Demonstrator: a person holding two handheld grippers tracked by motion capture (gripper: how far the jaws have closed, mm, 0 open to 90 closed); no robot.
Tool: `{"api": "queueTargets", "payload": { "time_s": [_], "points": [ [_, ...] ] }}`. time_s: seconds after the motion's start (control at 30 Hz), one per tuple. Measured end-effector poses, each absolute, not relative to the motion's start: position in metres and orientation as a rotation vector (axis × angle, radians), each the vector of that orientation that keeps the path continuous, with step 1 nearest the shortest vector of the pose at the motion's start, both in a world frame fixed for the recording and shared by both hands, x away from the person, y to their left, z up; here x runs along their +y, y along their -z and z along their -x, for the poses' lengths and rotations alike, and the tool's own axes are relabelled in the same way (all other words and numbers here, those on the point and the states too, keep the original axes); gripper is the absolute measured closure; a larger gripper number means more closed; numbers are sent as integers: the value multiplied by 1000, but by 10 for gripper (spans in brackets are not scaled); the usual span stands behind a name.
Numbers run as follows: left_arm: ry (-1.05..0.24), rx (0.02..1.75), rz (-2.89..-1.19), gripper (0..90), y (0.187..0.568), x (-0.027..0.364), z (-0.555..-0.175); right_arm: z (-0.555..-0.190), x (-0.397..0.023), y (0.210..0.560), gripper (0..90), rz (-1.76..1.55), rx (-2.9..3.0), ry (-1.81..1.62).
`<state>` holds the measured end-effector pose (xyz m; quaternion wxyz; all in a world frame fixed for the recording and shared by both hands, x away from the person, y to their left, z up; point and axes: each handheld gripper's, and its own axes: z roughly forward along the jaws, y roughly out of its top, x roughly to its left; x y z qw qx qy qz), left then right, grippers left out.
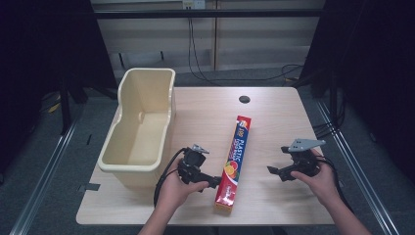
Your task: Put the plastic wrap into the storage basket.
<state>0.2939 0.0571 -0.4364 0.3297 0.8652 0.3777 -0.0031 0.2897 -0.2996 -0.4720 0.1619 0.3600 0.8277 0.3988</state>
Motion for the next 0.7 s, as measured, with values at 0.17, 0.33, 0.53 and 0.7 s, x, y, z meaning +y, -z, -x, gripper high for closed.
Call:
{"api": "queueTargets", "payload": {
  "time_s": [0.17, 0.33, 0.53, 0.7],
  "points": [
    [22, 977, -2253, 102, 431, 44, -304, -290, -301, 473, 31, -1028, 2352, -1129],
    [30, 979, -2271, 113, 425, 23, -321, -290, -307, 472, 29, -1058, 2329, -1138],
    [54, 1004, -2283, 118, 426, 1, -340, -291, -312, 474, 26, -1083, 2318, -1128],
    [73, 1037, -2299, 117, 431, -16, -355, -292, -313, 476, 27, -1091, 2321, -1128]
  ]
}}
